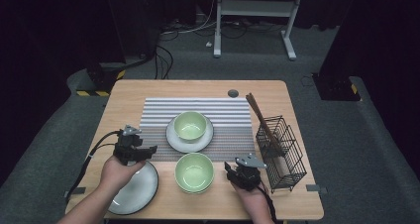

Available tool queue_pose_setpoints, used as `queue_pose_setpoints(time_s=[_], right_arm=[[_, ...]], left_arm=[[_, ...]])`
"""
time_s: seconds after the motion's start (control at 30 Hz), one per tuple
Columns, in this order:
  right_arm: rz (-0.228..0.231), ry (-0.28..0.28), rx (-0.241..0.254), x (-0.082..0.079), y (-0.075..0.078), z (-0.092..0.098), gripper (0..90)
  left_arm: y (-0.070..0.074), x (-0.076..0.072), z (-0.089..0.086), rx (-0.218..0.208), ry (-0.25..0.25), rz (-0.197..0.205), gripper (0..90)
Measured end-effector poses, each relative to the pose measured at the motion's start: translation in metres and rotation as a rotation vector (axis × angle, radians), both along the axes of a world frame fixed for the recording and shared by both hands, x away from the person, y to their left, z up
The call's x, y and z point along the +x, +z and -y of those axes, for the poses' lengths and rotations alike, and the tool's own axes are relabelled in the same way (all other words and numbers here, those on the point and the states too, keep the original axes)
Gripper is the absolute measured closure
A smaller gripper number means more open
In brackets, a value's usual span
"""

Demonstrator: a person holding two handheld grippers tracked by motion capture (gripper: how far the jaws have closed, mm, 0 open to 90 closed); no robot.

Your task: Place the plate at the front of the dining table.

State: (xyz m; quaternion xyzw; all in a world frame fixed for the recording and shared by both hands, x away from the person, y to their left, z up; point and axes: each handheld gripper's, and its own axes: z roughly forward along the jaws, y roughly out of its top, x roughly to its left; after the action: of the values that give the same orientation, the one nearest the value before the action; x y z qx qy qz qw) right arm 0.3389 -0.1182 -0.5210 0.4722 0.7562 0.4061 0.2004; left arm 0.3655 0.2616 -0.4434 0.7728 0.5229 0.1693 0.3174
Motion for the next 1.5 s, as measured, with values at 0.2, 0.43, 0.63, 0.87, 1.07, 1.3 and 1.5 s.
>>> queue_pose_setpoints(time_s=[0.2, 0.43, 0.63, 0.87, 1.07, 1.3, 1.5], right_arm=[[-0.002, 0.01, -0.015, -0.001, 0.0, -0.002, 52.0], [0.006, 0.026, -0.016, -0.002, 0.003, -0.004, 52.0], [-0.007, 0.05, -0.016, -0.002, 0.002, -0.007, 51.2], [0.017, 0.05, -0.023, -0.005, 0.002, -0.011, 50.4], [0.047, 0.055, -0.034, -0.009, 0.004, -0.014, 49.1], [0.073, 0.033, -0.055, -0.01, 0.004, -0.015, 47.1], [0.098, -0.003, -0.059, -0.012, 0.01, -0.013, 46.7]], left_arm=[[-0.006, -0.009, -0.003, 0.015, -0.025, 0.004, 33.4], [-0.016, -0.018, -0.008, 0.022, -0.043, 0.0, 30.8], [-0.019, -0.027, -0.012, 0.019, -0.038, 0.02, 30.9], [-0.025, -0.033, -0.013, -0.002, -0.051, 0.043, 31.0], [-0.034, -0.038, -0.02, -0.036, -0.055, 0.062, 30.7], [-0.033, -0.041, -0.026, -0.053, -0.051, 0.113, 29.4], [-0.032, -0.044, -0.028, -0.068, -0.095, 0.138, 29.2]])
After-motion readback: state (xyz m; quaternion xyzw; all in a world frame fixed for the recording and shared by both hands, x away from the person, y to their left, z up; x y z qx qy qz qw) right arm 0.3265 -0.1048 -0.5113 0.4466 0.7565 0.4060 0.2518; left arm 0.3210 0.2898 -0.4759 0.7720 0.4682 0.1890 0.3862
